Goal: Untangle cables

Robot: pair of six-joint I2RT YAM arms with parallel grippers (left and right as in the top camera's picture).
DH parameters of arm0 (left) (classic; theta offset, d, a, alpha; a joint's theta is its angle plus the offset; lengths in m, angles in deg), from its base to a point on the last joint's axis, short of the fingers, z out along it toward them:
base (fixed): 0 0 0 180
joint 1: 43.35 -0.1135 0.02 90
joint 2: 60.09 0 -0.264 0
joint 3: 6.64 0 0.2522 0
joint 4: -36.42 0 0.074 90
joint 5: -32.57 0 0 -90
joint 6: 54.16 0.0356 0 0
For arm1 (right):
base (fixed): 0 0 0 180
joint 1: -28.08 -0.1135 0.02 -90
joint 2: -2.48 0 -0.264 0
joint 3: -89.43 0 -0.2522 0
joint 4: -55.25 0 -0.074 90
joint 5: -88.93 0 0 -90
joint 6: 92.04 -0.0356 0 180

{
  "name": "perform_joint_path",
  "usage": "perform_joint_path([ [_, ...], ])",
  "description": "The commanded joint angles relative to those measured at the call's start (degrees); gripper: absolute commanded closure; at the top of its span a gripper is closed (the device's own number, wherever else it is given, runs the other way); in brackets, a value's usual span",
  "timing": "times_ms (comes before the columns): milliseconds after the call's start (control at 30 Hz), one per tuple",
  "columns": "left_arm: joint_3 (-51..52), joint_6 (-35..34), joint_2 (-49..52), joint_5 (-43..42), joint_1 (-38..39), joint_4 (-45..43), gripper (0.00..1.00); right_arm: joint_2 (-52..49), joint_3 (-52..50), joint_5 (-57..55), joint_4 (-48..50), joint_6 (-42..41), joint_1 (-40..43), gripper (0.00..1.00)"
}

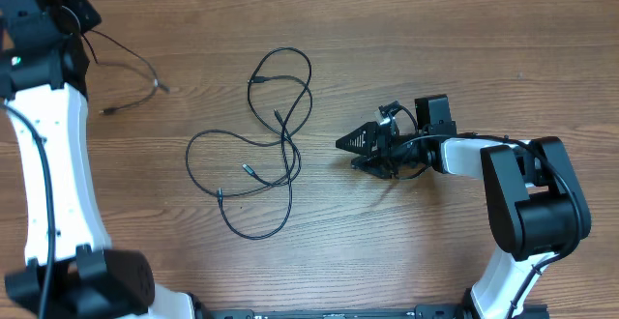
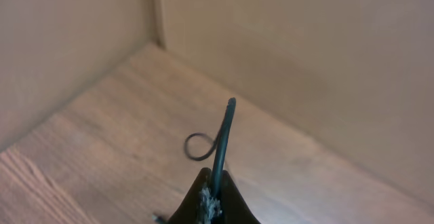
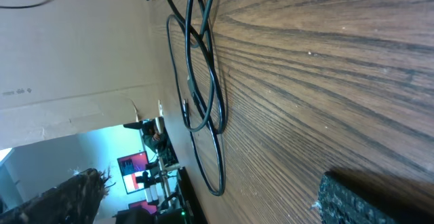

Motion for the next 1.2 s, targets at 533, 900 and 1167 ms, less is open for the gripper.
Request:
perform_joint_path([
  [533, -0.92, 2.27, 19.58, 6.32, -12.09, 14.69, 0.94, -0.55, -0.48, -8.31, 0.42, 0.02, 0.11, 0.0],
  [900, -2.08, 0.76, 19.43, 6.21, -14.19, 18.67, 0.43, -0.55, -0.48, -8.31, 0.42, 0.02, 0.11, 0.0],
  [1167, -11.96, 0.79, 19.28, -15.23, -14.14, 23.37, 0.48, -0.55, -0.48, -8.31, 0.59, 0.02, 0.11, 0.0],
])
